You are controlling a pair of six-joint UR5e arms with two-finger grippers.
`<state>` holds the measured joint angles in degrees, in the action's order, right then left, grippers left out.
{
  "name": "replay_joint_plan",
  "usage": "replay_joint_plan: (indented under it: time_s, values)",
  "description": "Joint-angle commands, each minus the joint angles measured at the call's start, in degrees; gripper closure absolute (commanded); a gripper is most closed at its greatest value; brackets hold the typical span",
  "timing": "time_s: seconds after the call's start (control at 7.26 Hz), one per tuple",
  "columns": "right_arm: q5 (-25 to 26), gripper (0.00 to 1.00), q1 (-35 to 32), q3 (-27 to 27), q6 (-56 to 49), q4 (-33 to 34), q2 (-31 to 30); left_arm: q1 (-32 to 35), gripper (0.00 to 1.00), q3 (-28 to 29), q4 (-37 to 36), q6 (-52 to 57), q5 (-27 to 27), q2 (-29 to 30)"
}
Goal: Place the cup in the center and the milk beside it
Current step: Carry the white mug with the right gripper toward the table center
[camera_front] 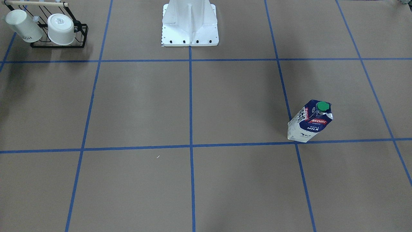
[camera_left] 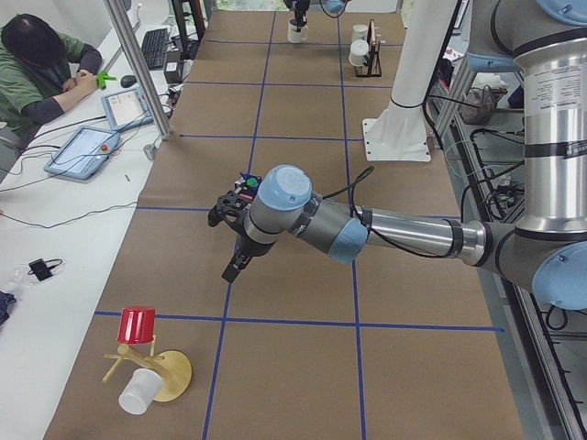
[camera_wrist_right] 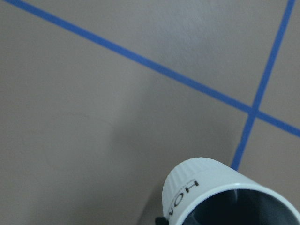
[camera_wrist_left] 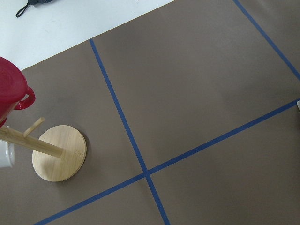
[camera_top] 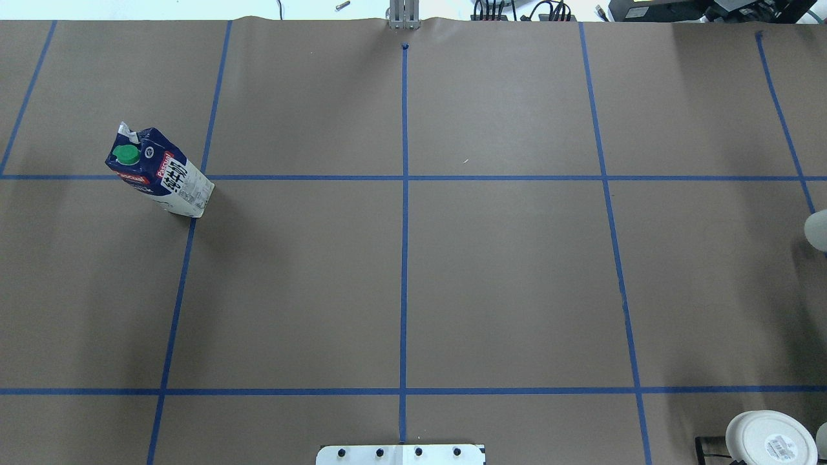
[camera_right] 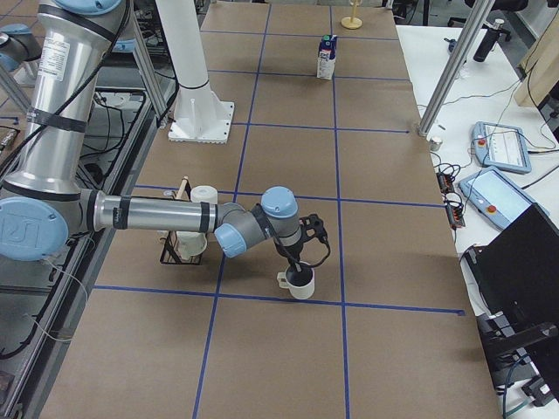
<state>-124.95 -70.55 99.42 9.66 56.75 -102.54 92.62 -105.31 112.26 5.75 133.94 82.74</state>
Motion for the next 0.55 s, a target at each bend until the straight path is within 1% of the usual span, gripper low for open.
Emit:
replay_joint_plan:
  time_s: [0.0,0.14,0.41]
  values:
    - [-3.28,1.00,-0.99,0.60,5.14,0.11,8.37,0.02,0.02,0.19,0.06,-0.03,0.00,-0.03]
    - [-3.46,1.00,0.49,0.60,13.37,3.59,15.37,0.02,0.02,0.19,0.06,-0.03,0.00,-0.12]
    - [-2.59,1.00,9.16,1.47,29.80,16.22,30.92,-0.07,0.02,0.19,0.06,-0.12,0.00,-0.65]
